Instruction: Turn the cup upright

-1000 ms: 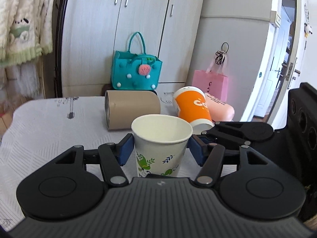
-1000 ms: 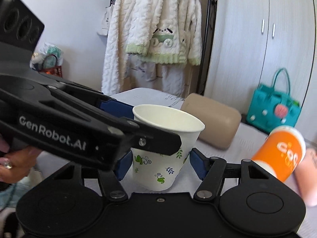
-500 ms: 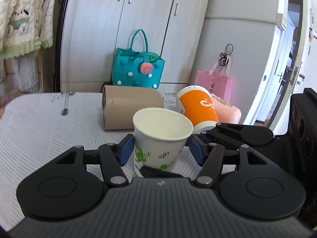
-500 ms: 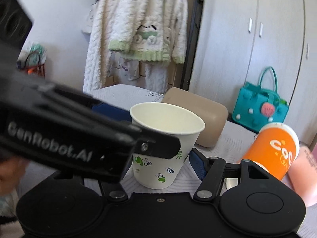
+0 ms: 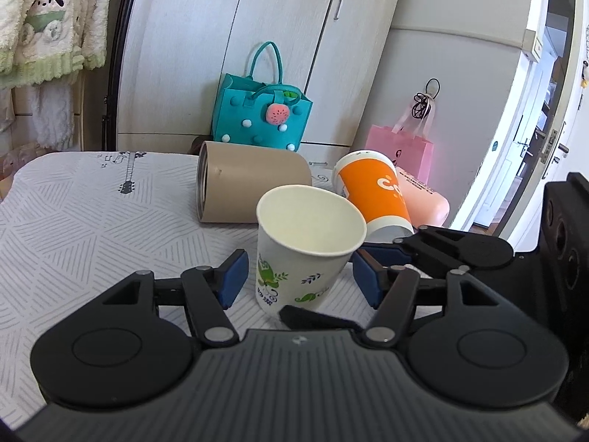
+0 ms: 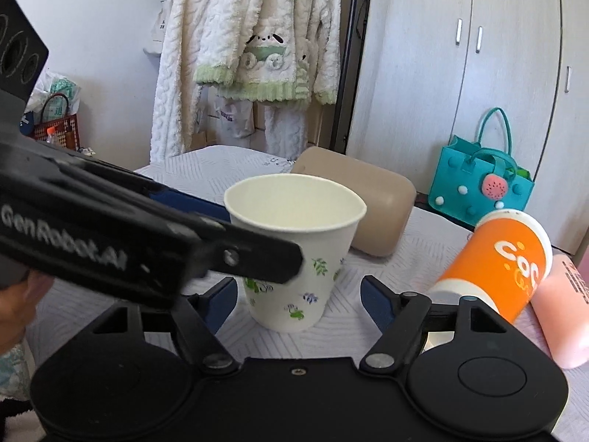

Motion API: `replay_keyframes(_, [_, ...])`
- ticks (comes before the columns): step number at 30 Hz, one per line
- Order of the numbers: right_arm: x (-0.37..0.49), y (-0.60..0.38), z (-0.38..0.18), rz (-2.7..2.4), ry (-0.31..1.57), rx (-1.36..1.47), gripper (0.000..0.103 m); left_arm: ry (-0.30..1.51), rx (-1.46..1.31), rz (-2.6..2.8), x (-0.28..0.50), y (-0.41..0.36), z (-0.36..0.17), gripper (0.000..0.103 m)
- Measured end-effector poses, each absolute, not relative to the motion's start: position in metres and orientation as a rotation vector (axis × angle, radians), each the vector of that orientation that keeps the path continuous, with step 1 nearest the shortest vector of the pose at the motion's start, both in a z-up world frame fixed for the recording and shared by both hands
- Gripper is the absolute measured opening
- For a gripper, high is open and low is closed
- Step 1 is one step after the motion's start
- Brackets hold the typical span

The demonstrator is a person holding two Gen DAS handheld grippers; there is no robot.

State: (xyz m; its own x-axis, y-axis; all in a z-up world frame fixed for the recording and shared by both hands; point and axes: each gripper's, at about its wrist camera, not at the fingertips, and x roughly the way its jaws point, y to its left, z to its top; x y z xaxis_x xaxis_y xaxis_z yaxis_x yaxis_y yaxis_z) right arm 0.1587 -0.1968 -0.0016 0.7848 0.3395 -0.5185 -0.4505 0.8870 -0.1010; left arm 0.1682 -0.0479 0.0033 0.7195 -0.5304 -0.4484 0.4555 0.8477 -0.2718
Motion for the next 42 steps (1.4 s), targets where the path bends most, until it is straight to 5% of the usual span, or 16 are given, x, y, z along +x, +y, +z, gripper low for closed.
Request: replay_keyframes(42, [0.009,-0.215,0.046,0.153,0.341,-0.088,0.085,0.447,-0.048,-0.321,0.028,-0.016,0.044,0.073])
